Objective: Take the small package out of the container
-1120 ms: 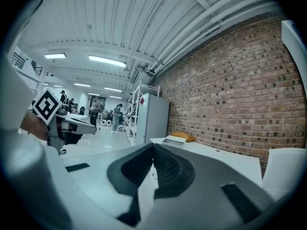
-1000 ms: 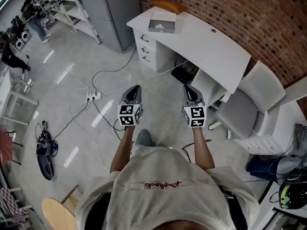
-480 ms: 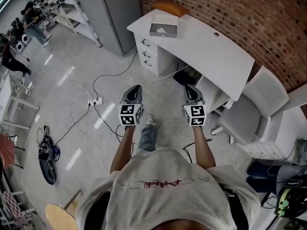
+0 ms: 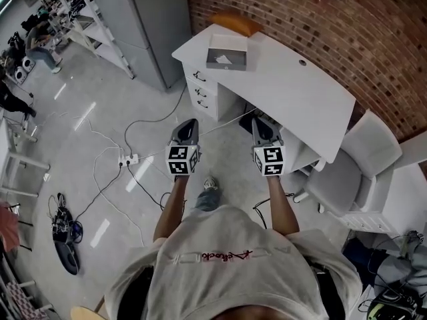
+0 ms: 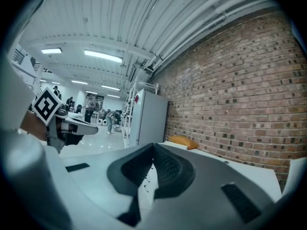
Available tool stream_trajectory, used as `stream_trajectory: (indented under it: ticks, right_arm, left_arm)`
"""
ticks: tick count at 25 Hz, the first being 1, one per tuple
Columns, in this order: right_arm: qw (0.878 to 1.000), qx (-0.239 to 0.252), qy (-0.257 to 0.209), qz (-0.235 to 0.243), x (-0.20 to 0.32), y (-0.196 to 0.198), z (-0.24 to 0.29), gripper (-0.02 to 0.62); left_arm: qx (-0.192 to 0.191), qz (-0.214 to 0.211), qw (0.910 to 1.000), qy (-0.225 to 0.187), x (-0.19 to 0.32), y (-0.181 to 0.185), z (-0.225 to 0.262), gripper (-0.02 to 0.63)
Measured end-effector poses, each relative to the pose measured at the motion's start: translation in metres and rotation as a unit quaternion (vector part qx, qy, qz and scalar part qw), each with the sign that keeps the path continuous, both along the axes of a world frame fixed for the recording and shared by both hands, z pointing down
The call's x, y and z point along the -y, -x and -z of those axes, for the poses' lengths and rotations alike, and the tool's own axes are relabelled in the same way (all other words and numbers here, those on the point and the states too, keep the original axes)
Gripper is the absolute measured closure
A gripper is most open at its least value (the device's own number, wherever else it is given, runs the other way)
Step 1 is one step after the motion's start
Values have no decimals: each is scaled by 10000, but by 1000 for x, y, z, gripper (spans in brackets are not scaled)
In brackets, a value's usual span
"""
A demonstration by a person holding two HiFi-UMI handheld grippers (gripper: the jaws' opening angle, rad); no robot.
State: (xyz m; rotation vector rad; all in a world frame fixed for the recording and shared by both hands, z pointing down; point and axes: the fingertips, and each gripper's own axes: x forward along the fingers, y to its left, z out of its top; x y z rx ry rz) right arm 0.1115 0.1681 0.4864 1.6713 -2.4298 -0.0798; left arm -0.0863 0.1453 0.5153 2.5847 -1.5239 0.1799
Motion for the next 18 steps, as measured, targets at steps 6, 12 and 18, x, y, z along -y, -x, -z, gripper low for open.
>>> stream_trajectory:
  ticks: [6, 12, 18]
  right_arm:
    - [9999, -24, 45, -96, 62, 11, 7, 584]
    - [9997, -28, 42, -226, 121, 15, 11, 584]
    - [9993, -48, 30, -360, 167, 17, 11, 584]
  left_arm:
    - [-68, -30, 9999, 79, 68, 16, 7, 597]
    - [-60, -138, 9999, 54, 132, 20, 13, 597]
    - [-72, -306, 9995, 43, 184, 18, 12, 597]
